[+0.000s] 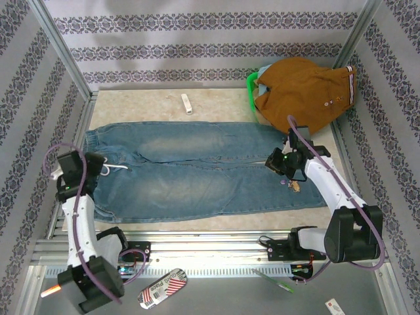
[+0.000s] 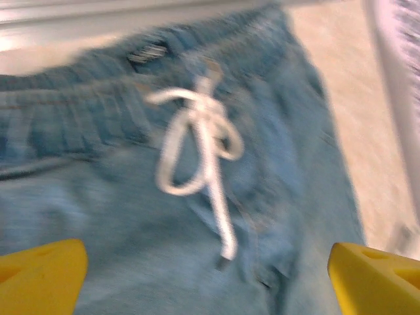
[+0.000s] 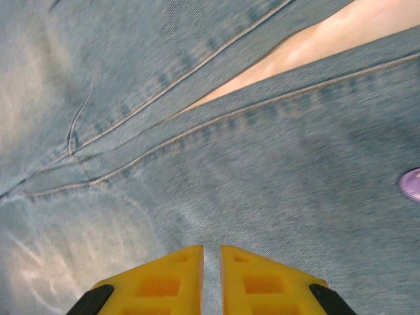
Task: Fold and stack the trousers
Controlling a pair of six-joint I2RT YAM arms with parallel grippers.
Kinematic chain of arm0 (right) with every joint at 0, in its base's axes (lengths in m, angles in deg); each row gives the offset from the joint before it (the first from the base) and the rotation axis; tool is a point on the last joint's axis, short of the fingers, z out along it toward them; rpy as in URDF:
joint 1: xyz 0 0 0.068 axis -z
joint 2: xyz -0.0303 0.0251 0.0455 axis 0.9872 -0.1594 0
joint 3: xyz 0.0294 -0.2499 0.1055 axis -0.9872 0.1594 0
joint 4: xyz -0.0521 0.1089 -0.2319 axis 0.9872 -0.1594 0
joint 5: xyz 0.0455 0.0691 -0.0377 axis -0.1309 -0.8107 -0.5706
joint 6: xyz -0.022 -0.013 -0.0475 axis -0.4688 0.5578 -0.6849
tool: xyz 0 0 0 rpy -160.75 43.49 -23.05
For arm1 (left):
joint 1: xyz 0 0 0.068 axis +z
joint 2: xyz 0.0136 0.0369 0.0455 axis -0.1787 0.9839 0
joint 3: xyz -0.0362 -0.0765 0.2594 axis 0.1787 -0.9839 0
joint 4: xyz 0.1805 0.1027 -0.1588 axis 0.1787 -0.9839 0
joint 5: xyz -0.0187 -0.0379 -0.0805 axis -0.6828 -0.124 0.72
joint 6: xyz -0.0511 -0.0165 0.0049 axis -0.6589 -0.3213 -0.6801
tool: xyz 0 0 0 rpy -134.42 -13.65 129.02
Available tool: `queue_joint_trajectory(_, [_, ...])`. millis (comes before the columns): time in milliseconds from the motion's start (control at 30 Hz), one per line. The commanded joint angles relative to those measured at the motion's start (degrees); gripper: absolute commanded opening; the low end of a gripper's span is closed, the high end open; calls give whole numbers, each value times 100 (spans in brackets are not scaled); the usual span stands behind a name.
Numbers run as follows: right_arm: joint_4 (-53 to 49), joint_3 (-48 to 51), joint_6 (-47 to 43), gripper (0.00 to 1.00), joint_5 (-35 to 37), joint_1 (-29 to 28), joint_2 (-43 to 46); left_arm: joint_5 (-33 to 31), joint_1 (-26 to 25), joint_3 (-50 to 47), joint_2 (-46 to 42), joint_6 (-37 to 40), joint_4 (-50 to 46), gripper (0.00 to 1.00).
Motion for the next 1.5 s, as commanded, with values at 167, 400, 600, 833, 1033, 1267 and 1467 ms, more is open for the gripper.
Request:
queue_joint_trajectory(167, [-189,-212,31,18,-376,-625,12,-373,1449,-803,-96,36,-667,85])
queue_joint_trajectory(400, [111,11,256,20,-403,-856,62,-754,1513,-1437,422,-502,101,76])
queue_joint_trajectory(600, [81,113,296,22,-377,-899,139,-1007,1515,-1632,727,-480,468,76])
queue_joint_trajectory(833, [-29,-46,340,23,-394,-911,197,-667,1515,-2041,1005,-548,1248,46])
queue_joint_trajectory(1033, [-275,44,513,23,-220,-915,456,-232,1515,-2202,368,-517,1354,15])
queue_joint_trajectory(1267, [-579,275,1472,37,-234,-1006,1473,258,1507,-2250,-454,-246,1151,0])
queue_joint_trajectory(1467, [-1010,761,2283,44,269,-1189,2336,696,1498,-2194,-739,-266,1094,0])
